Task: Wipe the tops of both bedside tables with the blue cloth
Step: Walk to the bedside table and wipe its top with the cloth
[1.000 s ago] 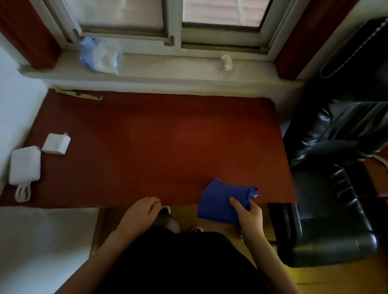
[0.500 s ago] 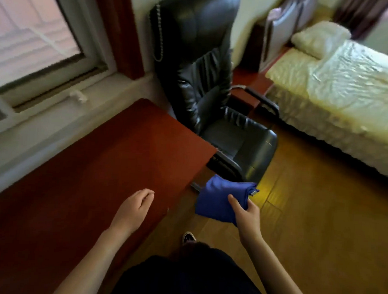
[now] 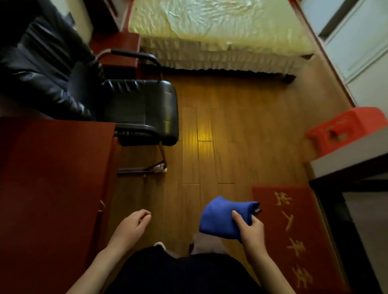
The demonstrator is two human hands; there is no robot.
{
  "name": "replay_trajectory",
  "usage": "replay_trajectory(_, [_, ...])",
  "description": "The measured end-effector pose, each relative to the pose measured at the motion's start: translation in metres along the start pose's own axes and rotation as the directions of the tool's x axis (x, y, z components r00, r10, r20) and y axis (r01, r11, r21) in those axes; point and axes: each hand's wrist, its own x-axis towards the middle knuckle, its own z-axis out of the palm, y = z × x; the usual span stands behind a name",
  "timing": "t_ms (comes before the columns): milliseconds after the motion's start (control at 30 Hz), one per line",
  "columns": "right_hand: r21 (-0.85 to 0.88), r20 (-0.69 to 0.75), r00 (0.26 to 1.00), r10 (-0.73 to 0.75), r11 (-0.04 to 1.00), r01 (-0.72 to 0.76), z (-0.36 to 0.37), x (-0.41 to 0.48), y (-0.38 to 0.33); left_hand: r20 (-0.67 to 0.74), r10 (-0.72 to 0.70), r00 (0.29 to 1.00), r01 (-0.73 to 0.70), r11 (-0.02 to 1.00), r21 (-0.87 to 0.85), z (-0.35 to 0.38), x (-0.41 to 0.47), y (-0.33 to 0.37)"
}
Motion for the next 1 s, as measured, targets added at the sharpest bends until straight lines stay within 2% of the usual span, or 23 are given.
replay_trajectory(133, [0.055, -0.113, 0.994, 0.003, 0.999, 0.003, -0.052, 0.017, 0.005, 0.068, 0.124, 0.99, -0.127, 0.991, 0.043, 0.022, 0.035, 0.063])
replay_trajectory(267, [0.078, -0.223, 0.974, 0.05, 0.996, -0.033, -0.11, 0.044, 0.018, 0.132, 0.18, 0.975, -0.191, 0.978, 0.077, 0.063, 0.072, 0.127])
replay_trajectory(467, [0.087, -0.289, 0.952, 0.102, 0.993, -0.08, -0.192, 0.103, 0.024, 0.172, 0.177, 0.969, -0.193, 0.978, 0.08, 0.137, 0.108, 0.204])
replay_trajectory(667, [0.072, -0.211, 0.975, 0.069, 0.996, -0.055, -0.213, 0.179, -0.018, 0.116, 0.142, 0.983, -0.153, 0.984, 0.095, 0.147, 0.139, 0.254])
replay_trajectory(1000, [0.014, 0.014, 0.999, -0.049, 0.999, 0.048, -0.142, 0.344, -0.132, -0.066, -0.08, 0.995, 0.076, 0.995, -0.061, 0.11, 0.247, 0.278])
